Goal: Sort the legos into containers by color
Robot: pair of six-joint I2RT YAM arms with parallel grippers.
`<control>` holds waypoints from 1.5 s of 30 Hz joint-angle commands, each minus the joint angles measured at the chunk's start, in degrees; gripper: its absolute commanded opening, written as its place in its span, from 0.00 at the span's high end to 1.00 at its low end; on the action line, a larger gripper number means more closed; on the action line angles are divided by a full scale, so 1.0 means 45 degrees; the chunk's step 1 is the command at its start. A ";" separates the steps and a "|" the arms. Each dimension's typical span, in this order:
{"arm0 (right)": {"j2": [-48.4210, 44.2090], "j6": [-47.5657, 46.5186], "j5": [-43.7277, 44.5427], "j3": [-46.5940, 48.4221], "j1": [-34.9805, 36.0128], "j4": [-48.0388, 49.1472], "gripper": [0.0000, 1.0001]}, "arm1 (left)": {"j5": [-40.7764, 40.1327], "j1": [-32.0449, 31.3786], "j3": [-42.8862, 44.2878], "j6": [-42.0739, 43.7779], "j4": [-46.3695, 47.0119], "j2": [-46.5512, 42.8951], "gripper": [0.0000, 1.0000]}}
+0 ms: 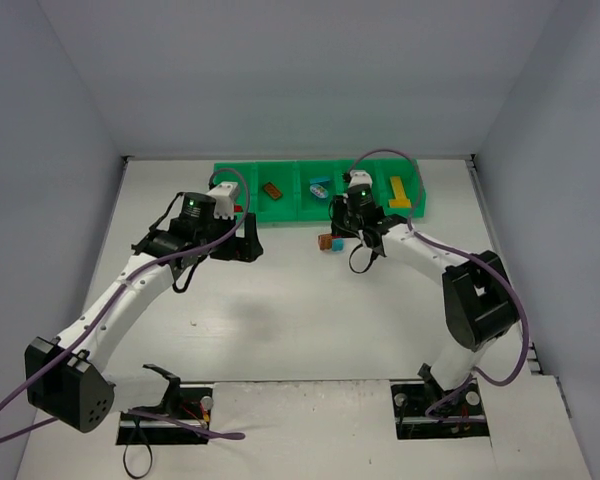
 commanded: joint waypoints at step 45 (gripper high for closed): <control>0.1249 0.0224 -0.3485 -0.0492 0.1196 0.1559 1.00 | 0.0420 -0.0016 0.0291 0.0032 0.0683 0.0593 0.12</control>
